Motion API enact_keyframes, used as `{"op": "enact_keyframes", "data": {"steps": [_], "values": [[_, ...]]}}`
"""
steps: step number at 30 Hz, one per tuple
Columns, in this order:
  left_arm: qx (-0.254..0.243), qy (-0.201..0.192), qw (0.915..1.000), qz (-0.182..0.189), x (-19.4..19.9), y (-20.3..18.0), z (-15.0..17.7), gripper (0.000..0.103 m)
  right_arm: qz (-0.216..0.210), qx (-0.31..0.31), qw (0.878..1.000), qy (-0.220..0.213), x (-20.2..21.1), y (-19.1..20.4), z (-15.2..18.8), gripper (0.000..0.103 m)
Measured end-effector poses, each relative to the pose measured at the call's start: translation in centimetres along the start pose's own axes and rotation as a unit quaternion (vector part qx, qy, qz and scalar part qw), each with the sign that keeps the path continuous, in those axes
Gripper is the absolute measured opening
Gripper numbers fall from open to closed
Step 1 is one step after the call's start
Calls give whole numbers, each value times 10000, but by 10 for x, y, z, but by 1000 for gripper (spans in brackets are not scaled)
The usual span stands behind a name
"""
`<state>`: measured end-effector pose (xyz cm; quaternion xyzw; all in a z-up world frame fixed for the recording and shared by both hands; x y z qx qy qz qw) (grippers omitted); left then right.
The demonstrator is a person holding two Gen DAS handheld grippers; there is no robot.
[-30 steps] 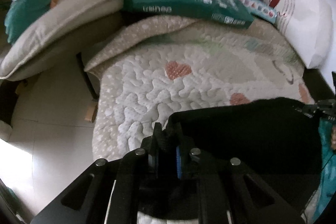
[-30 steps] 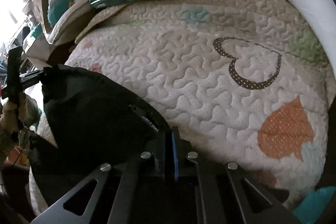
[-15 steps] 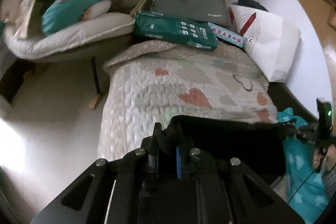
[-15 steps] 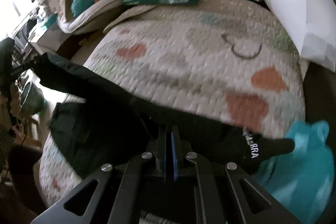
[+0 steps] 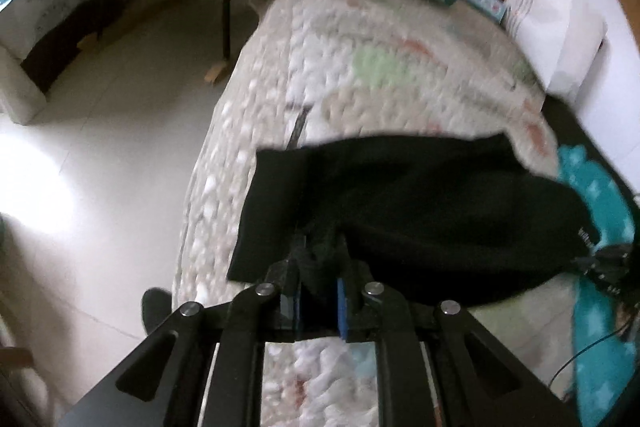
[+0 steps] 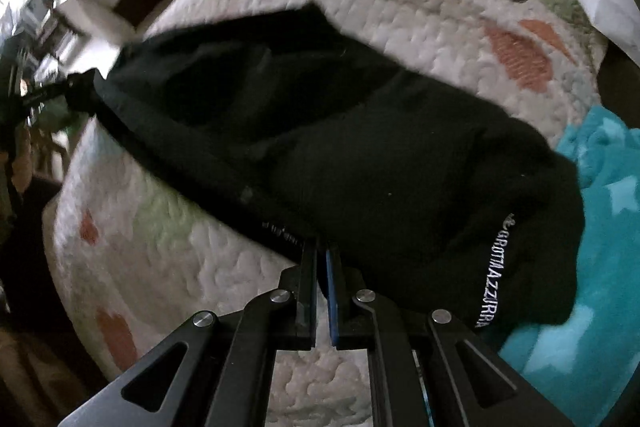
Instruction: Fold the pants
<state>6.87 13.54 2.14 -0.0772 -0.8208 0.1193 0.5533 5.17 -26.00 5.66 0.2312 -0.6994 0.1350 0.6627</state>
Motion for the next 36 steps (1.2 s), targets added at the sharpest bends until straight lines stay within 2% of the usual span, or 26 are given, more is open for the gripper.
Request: {"op": "enact_keyframes", "data": {"steps": [3, 5, 6, 7, 9, 10, 12, 14, 16, 19, 22, 26, 29, 33, 36], "values": [[-239, -48, 9995, -191, 9, -3, 9, 22, 39, 254, 9991, 342, -12, 7, 6, 12], [-284, -73, 9993, -246, 15, -1, 13, 33, 75, 304, 9982, 518, -18, 7, 10, 18], [-264, -69, 9993, -257, 18, 2, 15, 35, 21, 321, 9978, 584, -19, 7, 13, 27], [-224, -61, 9994, -238, 19, 6, 16, 38, -3, 360, 9976, 585, -17, 8, 14, 37], [-43, -63, 9999, -114, 27, 16, 19, 40, 21, 489, 9979, 417, -3, 11, 16, 48], [45, -84, 9999, -55, 30, 19, 19, 42, 1, 507, 9982, 319, 5, 11, 16, 50], [252, -185, 9995, -1, 40, 27, 21, 44, -124, 476, 9988, 59, 24, 11, 14, 50], [523, -432, 9976, -117, 53, 39, 22, 44, -269, 373, 9985, -295, 46, 11, 8, 50], [944, -682, 9932, -75, 64, 55, 18, 44, -494, 252, 9962, -670, 68, 15, -5, 50], [1631, -922, 9822, 122, 70, 77, 9, 44, -653, 252, 9928, -975, 80, 45, -43, 50], [2063, -1030, 9730, 84, 67, 89, 4, 44, -826, 446, 9892, -1126, 79, 82, -90, 50], [2112, -983, 9725, -75, 59, 93, 8, 43, -897, 1119, 9840, -1060, 48, 165, -156, 50], [2176, -1004, 9707, -144, 60, 100, 10, 43, -1032, 1477, 9802, -826, 18, 213, -187, 50], [2315, -1111, 9664, -130, 67, 111, 10, 43, -1016, 1677, 9789, -581, -17, 250, -206, 50], [2364, -1117, 9652, -63, 68, 112, 9, 43, -899, 1868, 9777, -346, -37, 266, -206, 50]]}}
Point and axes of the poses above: each gripper's, at about its wrist camera, not at the fingertips, and x roughly against the way its jaws point, y to its left, z to its underside, the point moved 2 cm from there along -x, roughly the way its jaws point, and after that the axes turned 6 degrees about y, right-handed, at the moved point
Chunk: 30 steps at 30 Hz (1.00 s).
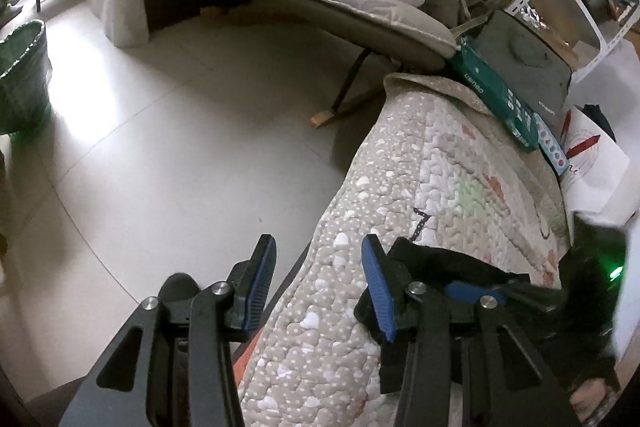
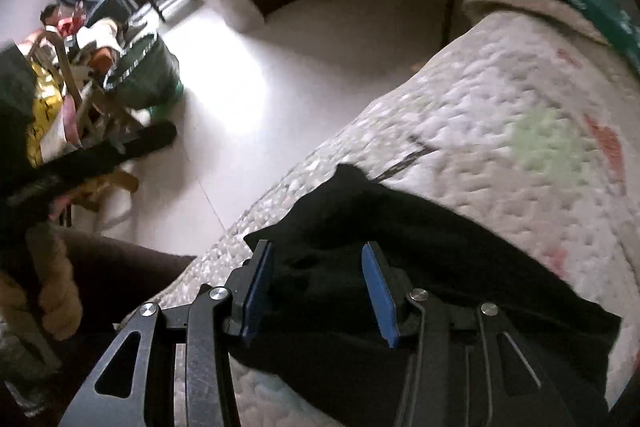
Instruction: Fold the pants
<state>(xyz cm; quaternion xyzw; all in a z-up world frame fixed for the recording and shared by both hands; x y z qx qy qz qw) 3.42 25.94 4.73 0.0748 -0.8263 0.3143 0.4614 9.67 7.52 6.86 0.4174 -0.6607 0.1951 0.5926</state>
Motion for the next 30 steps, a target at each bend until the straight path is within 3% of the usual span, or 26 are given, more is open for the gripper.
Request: {"op": "enact_keyframes", "data": {"steps": [4, 5, 6, 7, 10, 16, 22, 24, 27, 30], "values": [[-114, -56, 9999, 48, 6, -6, 1, 43, 214, 366, 9988, 245, -17, 16, 15, 50], [-138, -80, 9999, 55, 7, -9, 2, 43, 300, 421, 9984, 214, -16, 19, 18, 44], [-153, -101, 9998, 59, 8, -10, 2, 43, 302, 434, 9984, 219, -15, 21, 20, 24], [-152, -115, 9998, 62, 9, -10, 2, 43, 327, 438, 9983, 210, -14, 22, 21, 16], [-95, -116, 9999, 57, 9, -10, 4, 43, 423, 405, 9983, 76, -2, 22, 19, 10], [26, -163, 9999, -22, 9, -4, 2, 43, 383, -111, 9978, -522, 29, 3, -16, 10], [70, -98, 9998, -185, -1, -4, -1, 43, 416, -830, 9945, -479, -3, -25, -57, 14], [19, -116, 9995, -279, -3, -5, -2, 43, 19, -1194, 9916, -497, -4, -40, -55, 15], [-133, -49, 9992, -384, -10, -12, 0, 43, -478, -1706, 9799, -912, 27, -64, -45, 23], [-265, 9, 9988, -406, -14, -18, 2, 44, -260, -1833, 9746, -1261, 70, -89, -27, 30]]}}
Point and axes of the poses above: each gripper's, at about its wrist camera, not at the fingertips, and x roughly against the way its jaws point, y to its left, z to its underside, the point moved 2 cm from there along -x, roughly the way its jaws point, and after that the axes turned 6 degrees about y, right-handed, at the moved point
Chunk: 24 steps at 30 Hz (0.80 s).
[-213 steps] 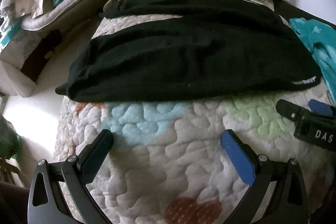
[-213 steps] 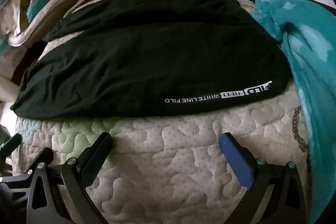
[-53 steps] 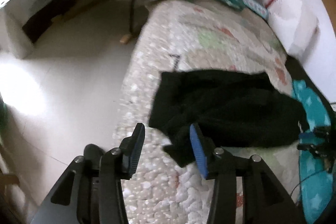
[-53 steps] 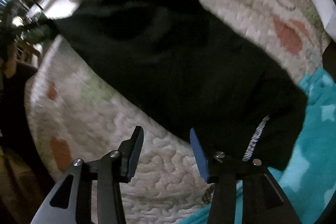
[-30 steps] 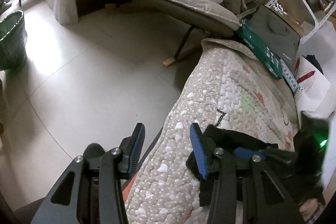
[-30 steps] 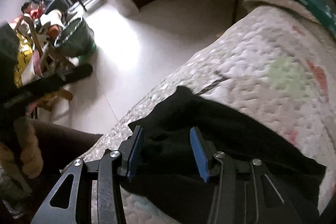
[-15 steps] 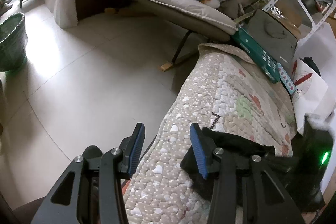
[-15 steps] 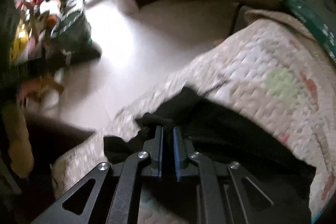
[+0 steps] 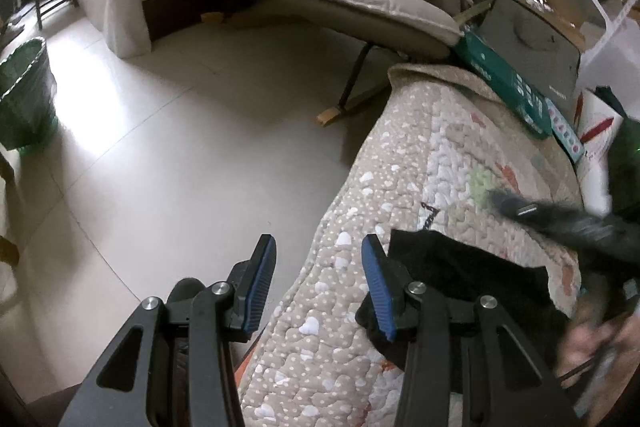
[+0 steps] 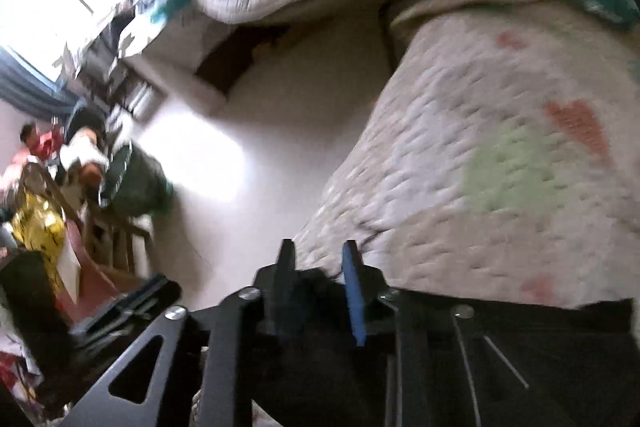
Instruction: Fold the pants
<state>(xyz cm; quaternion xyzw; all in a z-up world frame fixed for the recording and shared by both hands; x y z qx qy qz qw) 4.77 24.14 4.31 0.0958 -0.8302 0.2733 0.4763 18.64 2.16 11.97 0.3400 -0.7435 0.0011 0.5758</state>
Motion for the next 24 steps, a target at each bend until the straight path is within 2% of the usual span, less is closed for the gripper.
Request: {"op": "enact_keyframes", "data": {"steps": [4, 6, 9, 11, 16, 18, 19, 20, 21, 24], "values": [[-211, 24, 9997, -102, -2, -14, 2, 43, 804, -244, 9956, -413, 70, -59, 14, 31], [-282, 62, 9996, -57, -3, -24, 4, 44, 1124, -490, 9915, -436, 88, -89, 24, 31], [-584, 381, 9976, 43, -21, -53, 9, 44, 1241, -812, 9886, -262, 88, -125, 40, 31], [-777, 520, 9956, -46, -37, -65, 15, 44, 1398, -825, 9867, -71, 75, -135, 47, 33], [-1018, 707, 9919, -293, -62, -63, 27, 44, 1942, -777, 9779, 54, 45, -159, 56, 67], [-1007, 761, 9915, -303, -67, -62, 28, 44, 2074, -759, 9752, 176, 31, -168, 57, 68], [-1006, 759, 9915, -318, -68, -63, 28, 44, 2023, -786, 9757, 316, 22, -173, 60, 66], [-1022, 744, 9913, -354, -69, -64, 30, 44, 1913, -815, 9773, 417, 15, -176, 62, 59], [-1050, 724, 9910, -397, -69, -65, 31, 44, 1821, -828, 9785, 498, 11, -178, 65, 23], [-1102, 660, 9905, -493, -70, -67, 33, 44, 1761, -855, 9799, 382, 13, -182, 57, 2]]}}
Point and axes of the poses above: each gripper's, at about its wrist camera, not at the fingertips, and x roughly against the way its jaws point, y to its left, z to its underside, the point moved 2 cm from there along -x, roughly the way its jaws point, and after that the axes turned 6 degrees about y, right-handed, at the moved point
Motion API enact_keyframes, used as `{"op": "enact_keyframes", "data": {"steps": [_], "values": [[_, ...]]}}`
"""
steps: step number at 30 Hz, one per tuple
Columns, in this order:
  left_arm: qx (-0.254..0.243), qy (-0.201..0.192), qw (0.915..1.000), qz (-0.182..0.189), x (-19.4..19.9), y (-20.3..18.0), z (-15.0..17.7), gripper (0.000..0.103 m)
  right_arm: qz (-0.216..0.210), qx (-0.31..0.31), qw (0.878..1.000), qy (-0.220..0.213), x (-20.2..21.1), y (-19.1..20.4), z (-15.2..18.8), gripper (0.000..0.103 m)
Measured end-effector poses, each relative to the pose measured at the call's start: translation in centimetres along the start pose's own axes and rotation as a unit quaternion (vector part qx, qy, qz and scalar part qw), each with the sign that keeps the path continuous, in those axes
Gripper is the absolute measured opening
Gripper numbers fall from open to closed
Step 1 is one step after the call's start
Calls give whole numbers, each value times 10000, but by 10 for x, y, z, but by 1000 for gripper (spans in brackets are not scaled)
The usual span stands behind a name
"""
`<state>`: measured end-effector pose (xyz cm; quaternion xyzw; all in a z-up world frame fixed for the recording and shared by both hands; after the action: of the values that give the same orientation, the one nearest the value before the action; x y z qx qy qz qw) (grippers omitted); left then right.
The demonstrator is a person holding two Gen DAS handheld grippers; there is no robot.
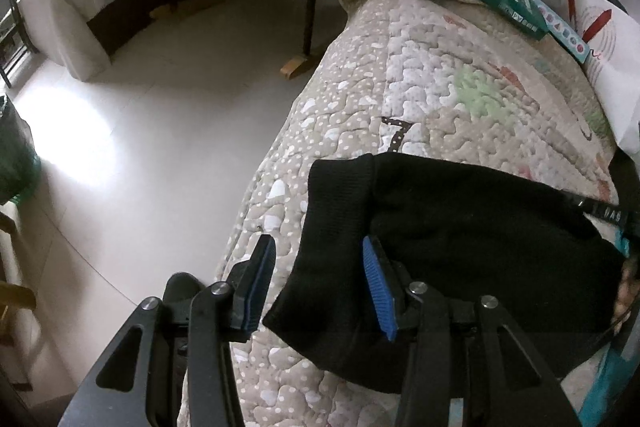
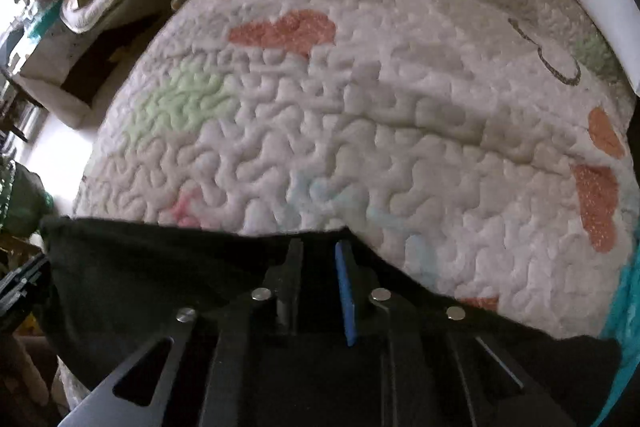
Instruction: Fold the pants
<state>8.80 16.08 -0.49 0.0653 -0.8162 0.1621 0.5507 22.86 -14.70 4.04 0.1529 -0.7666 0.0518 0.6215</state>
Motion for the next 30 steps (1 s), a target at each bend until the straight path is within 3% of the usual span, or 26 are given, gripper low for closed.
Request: {"op": "enact_keyframes", "data": {"steps": [7, 12, 16, 20, 21, 22, 24, 27, 30], "values": [[83, -12, 10000, -32, -3, 5, 0, 54, 500, -178, 9984, -202, -6, 1, -45, 1], [8, -30, 9999, -143, -1, 2, -1, 54, 511, -418, 9967, -469, 13, -6, -56, 2], [117, -70, 9998, 116, 10, 6, -2, 54, 334, -282, 9962, -754, 55, -5, -35, 4], [590, -238, 9975, 308, 25, 29, -4, 54, 369, 47, 9956, -863, 87, 5, 1, 10], [777, -233, 9961, 345, 27, 38, -4, 54, 337, 175, 9957, -851, 92, 13, 10, 19], [940, -184, 9946, 399, 26, 46, -3, 54, 268, 286, 9958, -832, 93, 21, 16, 38], [1349, 53, 9890, 603, 20, 64, 5, 54, 75, 514, 9955, -795, 91, 41, 25, 67], [1781, 396, 9783, 979, 9, 81, 18, 52, -318, 954, 9930, -625, 83, 89, 27, 68], [1905, 370, 9726, 1283, 12, 84, 25, 52, -820, 1382, 9863, -380, 72, 143, 19, 68]]}}
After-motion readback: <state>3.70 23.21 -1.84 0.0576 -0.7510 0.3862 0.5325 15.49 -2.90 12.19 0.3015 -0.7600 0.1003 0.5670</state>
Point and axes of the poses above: each gripper's, at about its wrist camera, not at the fingertips, and x roughly against the way its jaws point, y to its left, z to its underside, the point moved 2 cm from there along -x, roughly the way its jaws point, and after that the axes turned 6 degrees about y, right-handed, at the moved point
